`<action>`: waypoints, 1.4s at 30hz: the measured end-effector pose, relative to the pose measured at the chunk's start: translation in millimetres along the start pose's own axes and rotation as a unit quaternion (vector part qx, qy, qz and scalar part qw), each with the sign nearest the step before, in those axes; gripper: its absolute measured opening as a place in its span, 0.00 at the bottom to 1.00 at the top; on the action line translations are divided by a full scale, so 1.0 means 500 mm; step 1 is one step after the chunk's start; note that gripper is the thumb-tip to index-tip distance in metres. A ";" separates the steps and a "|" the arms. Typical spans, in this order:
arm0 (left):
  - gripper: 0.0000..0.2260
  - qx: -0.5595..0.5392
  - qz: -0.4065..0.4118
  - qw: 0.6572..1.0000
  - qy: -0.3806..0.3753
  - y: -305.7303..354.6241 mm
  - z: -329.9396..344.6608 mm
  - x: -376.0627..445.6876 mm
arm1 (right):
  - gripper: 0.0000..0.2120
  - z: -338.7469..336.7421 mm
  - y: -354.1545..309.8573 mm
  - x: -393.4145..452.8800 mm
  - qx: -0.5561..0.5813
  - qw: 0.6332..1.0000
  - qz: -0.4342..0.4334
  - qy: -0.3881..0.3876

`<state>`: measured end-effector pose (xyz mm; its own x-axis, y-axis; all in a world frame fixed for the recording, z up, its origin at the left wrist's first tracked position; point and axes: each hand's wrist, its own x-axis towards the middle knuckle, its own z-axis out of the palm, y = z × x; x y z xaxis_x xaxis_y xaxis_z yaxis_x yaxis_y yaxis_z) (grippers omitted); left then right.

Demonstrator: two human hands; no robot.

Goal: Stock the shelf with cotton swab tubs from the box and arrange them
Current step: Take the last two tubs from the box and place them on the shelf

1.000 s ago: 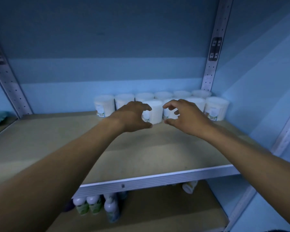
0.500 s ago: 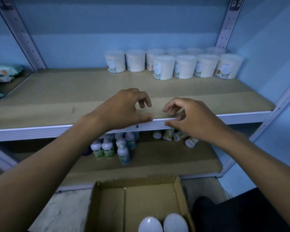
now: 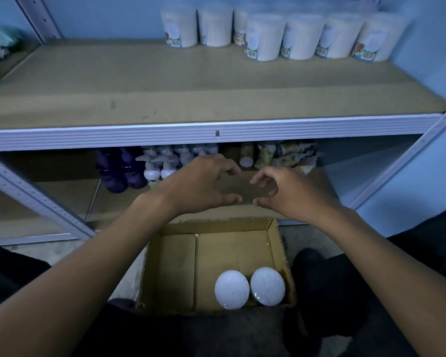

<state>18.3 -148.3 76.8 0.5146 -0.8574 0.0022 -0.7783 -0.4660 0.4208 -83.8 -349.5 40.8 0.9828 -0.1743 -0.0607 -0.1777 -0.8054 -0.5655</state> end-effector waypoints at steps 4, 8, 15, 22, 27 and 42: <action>0.26 -0.008 -0.034 0.999 -0.034 -0.026 0.072 -0.005 | 0.18 0.056 0.040 -0.009 -0.032 0.998 0.030 -0.051; 0.26 -0.049 -0.088 0.990 -0.101 -0.055 0.165 -0.016 | 0.23 0.120 0.079 -0.027 -0.088 0.984 0.084 -0.128; 0.34 -0.060 -0.191 0.953 -0.227 -0.089 0.338 -0.050 | 0.33 0.238 0.129 -0.077 -0.104 0.955 0.174 -0.219; 0.41 -0.065 -0.222 0.938 -0.259 -0.082 0.461 -0.076 | 0.36 0.308 0.153 -0.104 -0.117 0.943 0.190 -0.246; 0.44 -0.074 -0.220 0.936 -0.265 -0.068 0.519 -0.078 | 0.38 0.334 0.170 -0.120 -0.136 0.932 0.199 -0.272; 0.38 -0.050 -0.215 0.937 -0.271 -0.061 0.583 -0.089 | 0.40 0.394 0.189 -0.134 -0.147 0.923 0.209 -0.289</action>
<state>-85.5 -159.7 -200.3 0.4931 -0.5926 -0.6369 -0.4895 -0.7942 0.3599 -156.6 -302.3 -170.4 0.6724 -0.2420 -0.6995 -0.4699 -0.8697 -0.1509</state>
